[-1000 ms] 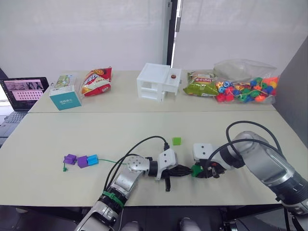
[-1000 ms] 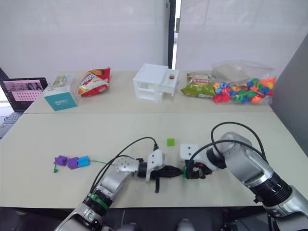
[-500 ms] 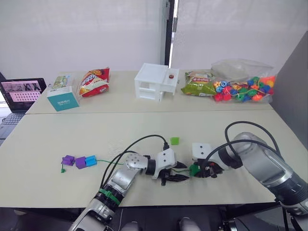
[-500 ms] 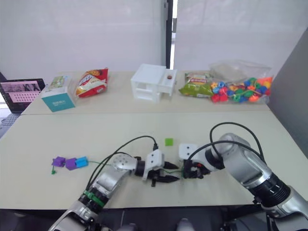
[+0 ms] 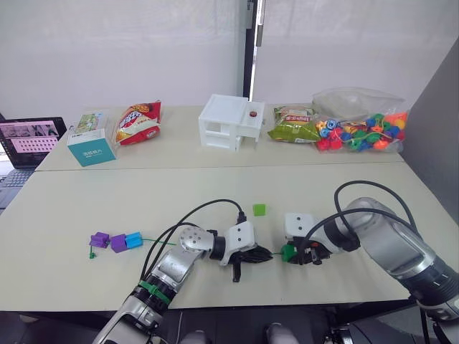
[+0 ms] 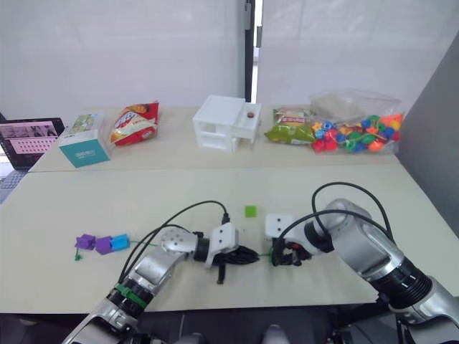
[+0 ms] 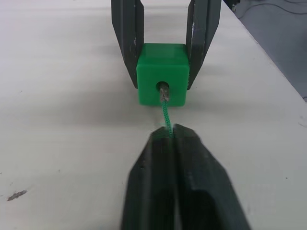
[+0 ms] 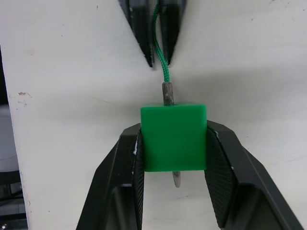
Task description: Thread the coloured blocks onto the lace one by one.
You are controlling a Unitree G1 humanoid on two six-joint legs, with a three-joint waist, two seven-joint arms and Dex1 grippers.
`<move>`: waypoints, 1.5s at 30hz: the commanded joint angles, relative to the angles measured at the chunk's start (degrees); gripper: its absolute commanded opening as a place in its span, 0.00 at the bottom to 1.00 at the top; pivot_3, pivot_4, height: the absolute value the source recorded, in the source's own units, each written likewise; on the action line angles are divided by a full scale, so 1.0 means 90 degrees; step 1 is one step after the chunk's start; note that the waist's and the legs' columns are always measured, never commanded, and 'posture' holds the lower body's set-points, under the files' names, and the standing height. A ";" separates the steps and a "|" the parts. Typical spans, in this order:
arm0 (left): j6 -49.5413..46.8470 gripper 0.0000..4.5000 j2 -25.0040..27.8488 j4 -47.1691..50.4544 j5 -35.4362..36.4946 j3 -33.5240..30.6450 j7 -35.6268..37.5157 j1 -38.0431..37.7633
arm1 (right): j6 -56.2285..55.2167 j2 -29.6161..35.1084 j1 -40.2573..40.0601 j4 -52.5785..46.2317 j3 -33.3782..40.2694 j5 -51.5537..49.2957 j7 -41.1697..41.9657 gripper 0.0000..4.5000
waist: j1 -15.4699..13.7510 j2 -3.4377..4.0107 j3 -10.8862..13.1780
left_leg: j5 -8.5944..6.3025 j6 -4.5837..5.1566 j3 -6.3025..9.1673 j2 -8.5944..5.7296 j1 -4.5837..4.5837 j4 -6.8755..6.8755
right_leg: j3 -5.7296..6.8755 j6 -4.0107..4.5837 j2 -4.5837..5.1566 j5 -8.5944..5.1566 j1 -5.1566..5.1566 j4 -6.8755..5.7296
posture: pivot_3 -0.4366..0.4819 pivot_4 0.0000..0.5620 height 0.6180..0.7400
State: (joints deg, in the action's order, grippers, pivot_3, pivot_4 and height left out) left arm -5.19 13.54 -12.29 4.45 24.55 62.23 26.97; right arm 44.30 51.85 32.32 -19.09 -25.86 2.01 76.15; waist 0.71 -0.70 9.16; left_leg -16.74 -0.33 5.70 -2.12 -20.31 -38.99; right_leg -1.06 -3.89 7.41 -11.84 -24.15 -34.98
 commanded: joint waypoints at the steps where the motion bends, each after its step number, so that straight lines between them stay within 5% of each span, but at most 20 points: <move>1: -0.0030 0.00 -0.0217 0.0019 0.0106 0.0027 0.0002 0.0163 | 0.0015 0.0001 -0.0017 -0.0086 -0.0113 -0.0031 -0.0051 0.26 | -0.0002 0.0000 0.0000 | 0.0000 0.0000 0.0000 0.0000 0.0000 0.0000 | 0.0000 0.0000 0.0000 0.0000 0.0000 0.0000 | 0.48 0.27 1.00; 12: -0.0127 0.00 -0.0598 -0.0262 -0.0180 0.0204 -0.0230 0.0423 | 0.0090 -0.0041 -0.0042 -0.0132 -0.0131 -0.0063 -0.0154 0.26 | -0.0006 -0.0011 -0.0004 | 0.0000 0.0000 0.0000 -0.0001 0.0001 -0.0003 | 0.0001 0.0000 0.0000 0.0000 0.0007 0.0003 | 0.48 0.27 1.00; 20: -0.0464 0.57 -0.0273 0.0320 0.0050 -0.0116 -0.0235 0.0288 | 0.0189 -0.0052 -0.0110 -0.0310 -0.0007 -0.0179 -0.0315 0.26 | 0.0007 -0.0013 -0.0004 | 0.0000 0.0000 0.0001 0.0000 0.0000 -0.0001 | 0.0001 0.0000 0.0000 0.0000 0.0000 -0.0001 | 0.48 0.27 1.00; 22: -0.0422 0.71 -0.0227 0.0367 0.0091 -0.0203 -0.0318 0.0263 | 0.0247 -0.0008 -0.0100 -0.0377 0.0023 -0.0245 -0.0292 0.50 | 0.0009 -0.0013 -0.0004 | 0.0000 0.0000 0.0001 0.0000 0.0001 -0.0001 | 0.0000 0.0000 0.0000 0.0000 -0.0001 0.0000 | 0.48 0.27 1.00; 26: -0.0277 1.00 -0.0133 0.0301 0.0151 -0.0118 -0.0129 0.0163 | 0.0394 0.0201 -0.0126 -0.0412 0.0391 -0.0435 -0.0340 0.80 | -0.0003 -0.0013 -0.0003 | 0.0000 0.0000 0.0001 -0.0001 -0.0004 -0.0002 | 0.0000 0.0000 0.0000 0.0000 -0.0002 0.0002 | 0.48 0.27 1.00; 29: -0.0120 1.00 -0.0193 0.0238 0.0141 -0.0066 -0.0065 0.0184 | 0.0625 0.0485 -0.0224 -0.0513 0.0752 -0.0654 -0.0381 0.99 | -0.0032 -0.0013 -0.0003 | 0.0000 0.0000 0.0001 -0.0002 -0.0010 -0.0002 | 0.0000 0.0000 0.0001 0.0000 -0.0005 0.0003 | 0.48 0.27 1.00; 39: 0.0840 1.00 -0.0864 -0.0957 -0.0011 0.0081 0.0044 0.0630 | 0.1190 0.1558 -0.1388 -0.1382 0.2151 -0.1441 -0.0596 0.99 | -0.0143 -0.0017 -0.0001 | -0.0001 0.0002 -0.0003 -0.0002 -0.0018 -0.0004 | 0.0000 0.0000 0.0001 0.0000 -0.0005 0.0011 | 0.48 0.27 1.00; 45: 0.1184 1.00 -0.1158 -0.1621 -0.0154 0.0190 0.0024 0.0843 | 0.1522 0.1541 -0.1837 -0.1749 0.2607 -0.1731 -0.1160 0.99 | -0.0153 -0.0022 0.0002 | -0.0001 0.0003 -0.0006 -0.0002 -0.0016 -0.0006 | 0.0000 0.0000 0.0001 0.0000 -0.0003 0.0007 | 0.48 0.27 1.00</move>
State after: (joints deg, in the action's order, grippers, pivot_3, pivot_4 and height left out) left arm 3.60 3.70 -26.46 3.74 26.18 62.49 33.13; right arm 57.57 65.52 16.32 -32.63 -5.01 -12.61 67.00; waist -0.67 -0.89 9.18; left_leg -16.76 -0.31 5.66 -2.14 -20.46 -39.07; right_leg -1.05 -3.89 7.41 -11.84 -24.17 -34.92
